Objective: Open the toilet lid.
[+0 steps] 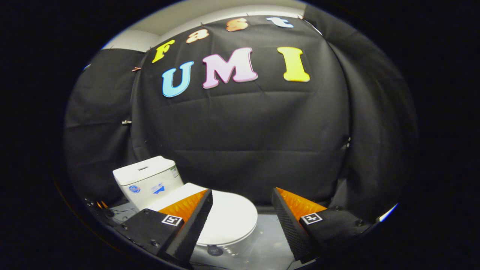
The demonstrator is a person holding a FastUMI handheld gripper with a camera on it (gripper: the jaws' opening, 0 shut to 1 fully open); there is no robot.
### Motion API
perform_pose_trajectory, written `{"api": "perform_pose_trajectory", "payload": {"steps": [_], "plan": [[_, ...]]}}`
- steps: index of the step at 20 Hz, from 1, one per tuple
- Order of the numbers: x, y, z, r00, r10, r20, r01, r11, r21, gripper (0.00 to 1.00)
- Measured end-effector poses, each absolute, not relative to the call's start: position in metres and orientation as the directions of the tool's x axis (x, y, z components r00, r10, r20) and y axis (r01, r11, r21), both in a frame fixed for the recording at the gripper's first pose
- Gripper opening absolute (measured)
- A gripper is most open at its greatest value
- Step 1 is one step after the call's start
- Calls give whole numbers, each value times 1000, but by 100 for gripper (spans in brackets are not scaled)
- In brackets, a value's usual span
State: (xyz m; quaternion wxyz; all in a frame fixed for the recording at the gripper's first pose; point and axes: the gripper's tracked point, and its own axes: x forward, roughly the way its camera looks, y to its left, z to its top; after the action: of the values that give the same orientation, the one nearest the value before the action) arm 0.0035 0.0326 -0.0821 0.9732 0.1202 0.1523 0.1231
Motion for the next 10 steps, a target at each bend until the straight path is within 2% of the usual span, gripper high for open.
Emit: {"api": "perform_pose_trajectory", "payload": {"steps": [10], "plan": [[-16, 32, -170, 809, 382, -446, -215, 900, 380, 99]]}}
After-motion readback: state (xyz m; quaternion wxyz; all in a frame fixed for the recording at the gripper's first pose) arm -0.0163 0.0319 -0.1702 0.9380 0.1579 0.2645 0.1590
